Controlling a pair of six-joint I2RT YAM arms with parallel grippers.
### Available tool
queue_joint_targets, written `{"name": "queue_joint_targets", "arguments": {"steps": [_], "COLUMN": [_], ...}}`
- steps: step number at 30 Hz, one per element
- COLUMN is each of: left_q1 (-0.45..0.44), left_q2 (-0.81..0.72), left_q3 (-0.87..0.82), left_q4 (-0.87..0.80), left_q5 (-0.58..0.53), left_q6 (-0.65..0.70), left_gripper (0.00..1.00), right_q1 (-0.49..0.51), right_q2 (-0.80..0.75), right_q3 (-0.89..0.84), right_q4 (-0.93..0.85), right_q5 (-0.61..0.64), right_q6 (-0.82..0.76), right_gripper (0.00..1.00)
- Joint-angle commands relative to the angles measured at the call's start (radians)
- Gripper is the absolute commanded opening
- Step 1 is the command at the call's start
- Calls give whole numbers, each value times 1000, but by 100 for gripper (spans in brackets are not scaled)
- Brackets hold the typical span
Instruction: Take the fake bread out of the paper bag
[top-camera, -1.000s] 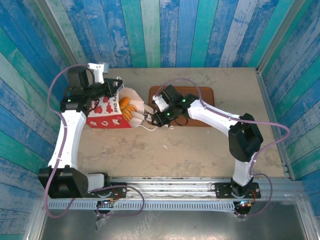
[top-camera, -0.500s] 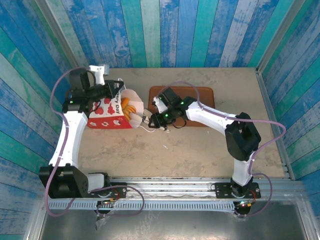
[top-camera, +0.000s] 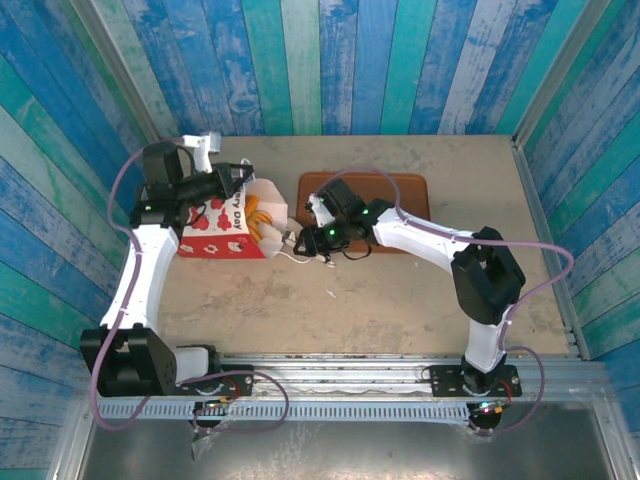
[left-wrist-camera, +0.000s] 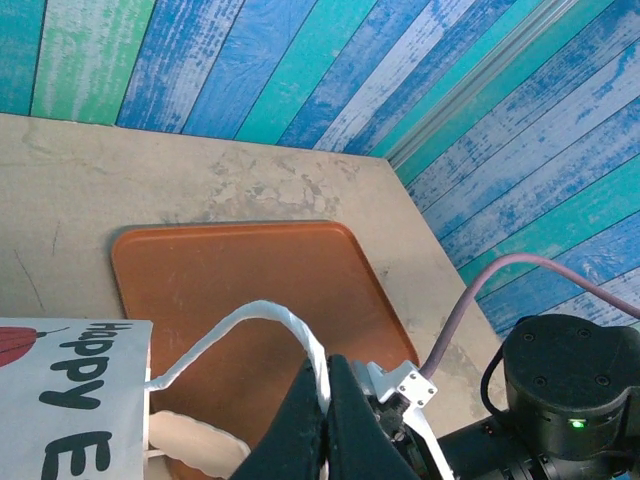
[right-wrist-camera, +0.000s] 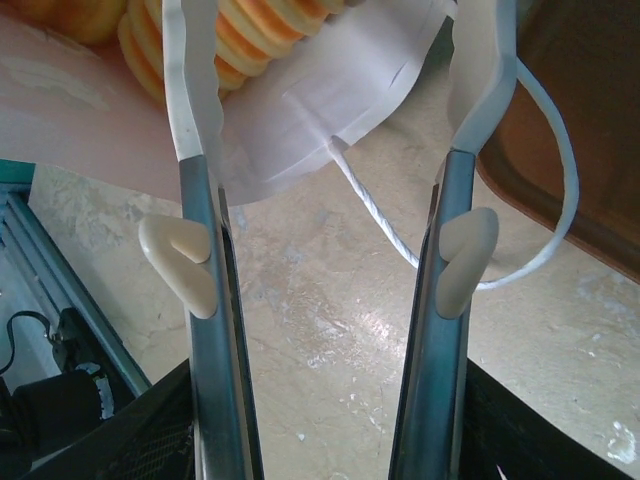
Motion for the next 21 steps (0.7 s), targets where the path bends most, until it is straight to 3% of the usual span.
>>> {"name": "queue_joint_targets", "arguments": {"steps": [1,6,14,21], "left_q1": [1,2,0,-5], "left_q2": [-24,-23,-16,-15], "left_q3": [-6,-12,-24,-21], "left_q4": [56,65,99,101], "left_q5": [37,40,56,55], "left_q6": [-11,-27,-60,-66], "left_gripper": [0,0,0,0], "right_q1": [6,18,55,65], "right_q2": [-72,-118,-74,-3], "right_q3": [-11,-52,-48,-31], "right_q4": [19,5,128,160], "right_q5": [31,146,-45,-39], "right_q6": [13,26,89,137], "right_gripper": [57,56,55,57]}}
